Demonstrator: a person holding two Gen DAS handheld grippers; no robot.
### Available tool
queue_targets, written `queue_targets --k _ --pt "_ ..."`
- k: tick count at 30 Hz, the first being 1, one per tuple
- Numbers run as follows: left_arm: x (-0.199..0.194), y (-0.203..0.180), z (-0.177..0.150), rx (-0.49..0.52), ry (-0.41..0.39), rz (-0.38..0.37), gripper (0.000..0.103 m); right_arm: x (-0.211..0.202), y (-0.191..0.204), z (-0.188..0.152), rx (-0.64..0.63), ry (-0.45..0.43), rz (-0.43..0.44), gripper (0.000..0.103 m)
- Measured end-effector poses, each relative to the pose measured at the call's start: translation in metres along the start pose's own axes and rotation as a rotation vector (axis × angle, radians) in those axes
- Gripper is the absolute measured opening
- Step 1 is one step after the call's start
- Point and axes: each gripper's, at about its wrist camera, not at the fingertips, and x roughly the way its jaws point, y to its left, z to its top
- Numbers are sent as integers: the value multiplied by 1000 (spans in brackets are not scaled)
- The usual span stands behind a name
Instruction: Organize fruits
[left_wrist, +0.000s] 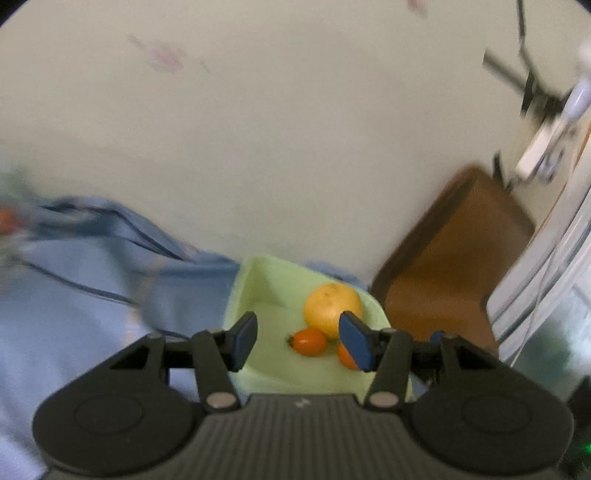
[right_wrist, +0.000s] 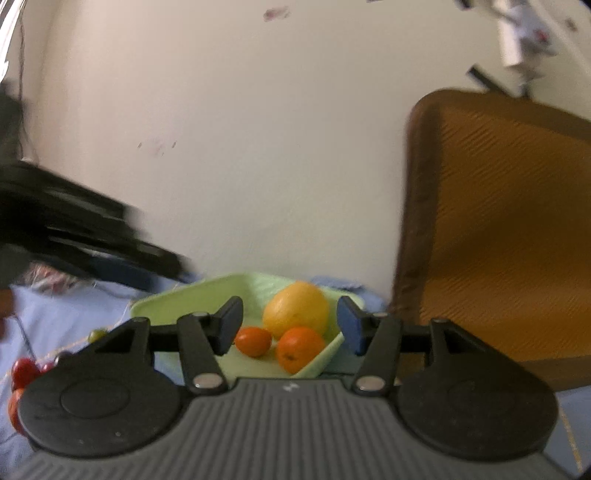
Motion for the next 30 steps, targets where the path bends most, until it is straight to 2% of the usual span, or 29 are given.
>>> queue_targets --k 3,4,7,9,13,16,19,22,25,27,28,29,30 --pt "-49 18 -10 -1 -65 75 50 -8 -4 4 71 -5 4 53" --pt "-64 24 -17 4 -79 113 50 -11 -3 6 94 5 22 43" --pt "-97 44 -43 2 -83 194 50 -20 6 7 142 41 104 34" --pt "-108 54 -58 -21 -67 198 50 -27 20 5 137 81 179 30" --pt "-103 72 -76 -127 -9 108 50 -31 51 1 108 165 311 29" --pt "-87 71 -78 -173 27 44 50 -11 69 6 133 264 378 30" --pt "-73 52 -81 -71 22 56 60 7 79 8 175 324 417 32" --pt "-68 39 -88 9 30 60 60 23 85 5 191 378 425 35" --pt "-61 27 -93 82 32 86 60 34 89 0 220 452 471 37" --pt "-56 24 -96 106 39 108 54 37 94 -3 206 479 480 39" --pt "-53 25 -97 109 46 112 44 36 95 -3 190 474 479 37" --pt "-53 26 -98 103 38 105 37 35 98 -3 167 469 473 28" --pt "-54 26 -98 104 35 110 35 31 98 -2 152 466 463 28"
